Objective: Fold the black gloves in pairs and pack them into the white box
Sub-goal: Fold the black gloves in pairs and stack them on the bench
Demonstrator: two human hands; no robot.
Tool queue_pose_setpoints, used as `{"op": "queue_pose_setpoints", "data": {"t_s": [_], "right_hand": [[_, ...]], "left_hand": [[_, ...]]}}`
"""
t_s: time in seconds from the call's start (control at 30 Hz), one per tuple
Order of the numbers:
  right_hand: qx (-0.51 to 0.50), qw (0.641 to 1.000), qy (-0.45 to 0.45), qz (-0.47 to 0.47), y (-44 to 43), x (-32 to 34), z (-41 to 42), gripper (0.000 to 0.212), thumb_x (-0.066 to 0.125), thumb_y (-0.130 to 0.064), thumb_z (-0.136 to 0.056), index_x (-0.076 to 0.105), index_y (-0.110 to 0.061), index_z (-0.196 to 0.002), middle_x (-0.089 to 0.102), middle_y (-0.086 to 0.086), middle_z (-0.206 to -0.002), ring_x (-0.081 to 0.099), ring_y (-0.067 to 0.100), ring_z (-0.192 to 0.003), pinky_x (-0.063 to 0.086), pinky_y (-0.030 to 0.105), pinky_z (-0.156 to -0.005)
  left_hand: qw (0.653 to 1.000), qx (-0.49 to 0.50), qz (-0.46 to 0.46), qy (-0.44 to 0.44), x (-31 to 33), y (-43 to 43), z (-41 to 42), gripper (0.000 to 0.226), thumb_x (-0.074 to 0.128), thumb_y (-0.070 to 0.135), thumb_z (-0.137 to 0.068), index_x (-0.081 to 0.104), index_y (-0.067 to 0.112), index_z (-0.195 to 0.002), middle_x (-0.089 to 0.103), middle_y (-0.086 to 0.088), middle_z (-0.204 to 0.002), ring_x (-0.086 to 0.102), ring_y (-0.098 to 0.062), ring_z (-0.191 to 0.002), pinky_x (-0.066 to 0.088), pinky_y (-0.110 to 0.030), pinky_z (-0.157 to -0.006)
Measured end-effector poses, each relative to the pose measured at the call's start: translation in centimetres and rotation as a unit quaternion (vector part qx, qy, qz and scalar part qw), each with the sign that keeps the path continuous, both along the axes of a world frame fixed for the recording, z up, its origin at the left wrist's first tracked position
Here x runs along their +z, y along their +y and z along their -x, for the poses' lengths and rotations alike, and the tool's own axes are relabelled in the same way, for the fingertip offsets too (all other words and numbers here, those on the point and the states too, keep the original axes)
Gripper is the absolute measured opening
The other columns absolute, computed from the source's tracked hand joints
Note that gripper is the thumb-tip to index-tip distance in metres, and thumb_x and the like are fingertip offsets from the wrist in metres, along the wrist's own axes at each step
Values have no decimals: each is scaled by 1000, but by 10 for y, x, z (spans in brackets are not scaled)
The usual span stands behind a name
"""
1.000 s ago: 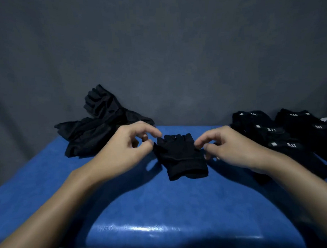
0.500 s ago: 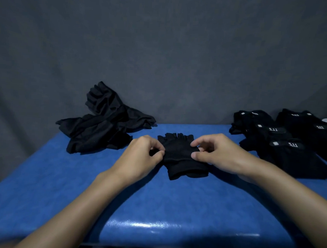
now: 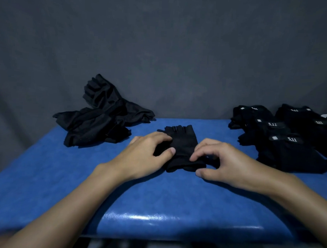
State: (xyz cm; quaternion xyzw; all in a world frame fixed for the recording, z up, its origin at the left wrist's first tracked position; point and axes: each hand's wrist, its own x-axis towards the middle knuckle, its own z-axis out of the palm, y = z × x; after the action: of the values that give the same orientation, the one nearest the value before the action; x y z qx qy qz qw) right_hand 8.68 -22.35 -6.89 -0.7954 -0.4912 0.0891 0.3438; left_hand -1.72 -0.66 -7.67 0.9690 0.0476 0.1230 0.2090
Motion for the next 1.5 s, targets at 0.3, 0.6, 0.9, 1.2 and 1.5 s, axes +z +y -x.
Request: {"op": "queue_pose_setpoints", "data": {"t_s": [0.3,0.6,0.9,1.2,1.5], "right_hand": [[8,992,-123,12,-7,2,5,23,69,-18,-84,58,-30,-68,61,-16,-81,56,9,-83,43,20,-71],[-69,995,-63,-31,6,11,-8,15,67,-38,-84,63,-30,-97,63,-19,-100,56,-8,-92,38,7,-79],[-51,974,-111,193,28,-3,-18,77,42,-65,-88,26,-25,-152,17,-12,-161,11,5,-148,8,33,-122],[-43,977,-102,182,26,-4,-14,100,25,-81,-69,17,-29,-154,7,-16,-162,-4,-3,-146,2,38,-123],[-55,979,-113,158,24,-8,-16,97,22,-80,-70,26,-29,-152,12,-17,-161,-2,-3,-146,3,40,-122]], "left_hand": [[995,-1,-92,30,3,-4,3,71,50,66,-89,39,28,-148,41,15,-153,38,-4,-136,22,-31,-114],[994,-12,-83,66,7,2,1,86,37,78,-74,42,33,-147,29,16,-159,30,-6,-142,19,-29,-114],[985,-7,-133,108,4,12,1,104,25,87,-72,19,29,-157,15,14,-165,12,-2,-150,9,-29,-121],[988,-9,-126,91,2,13,1,105,22,87,-69,21,30,-157,19,14,-164,13,-2,-150,12,-33,-122],[990,-14,-117,80,-2,13,3,100,19,86,-74,24,30,-156,16,15,-164,10,-2,-150,11,-37,-123]]}}
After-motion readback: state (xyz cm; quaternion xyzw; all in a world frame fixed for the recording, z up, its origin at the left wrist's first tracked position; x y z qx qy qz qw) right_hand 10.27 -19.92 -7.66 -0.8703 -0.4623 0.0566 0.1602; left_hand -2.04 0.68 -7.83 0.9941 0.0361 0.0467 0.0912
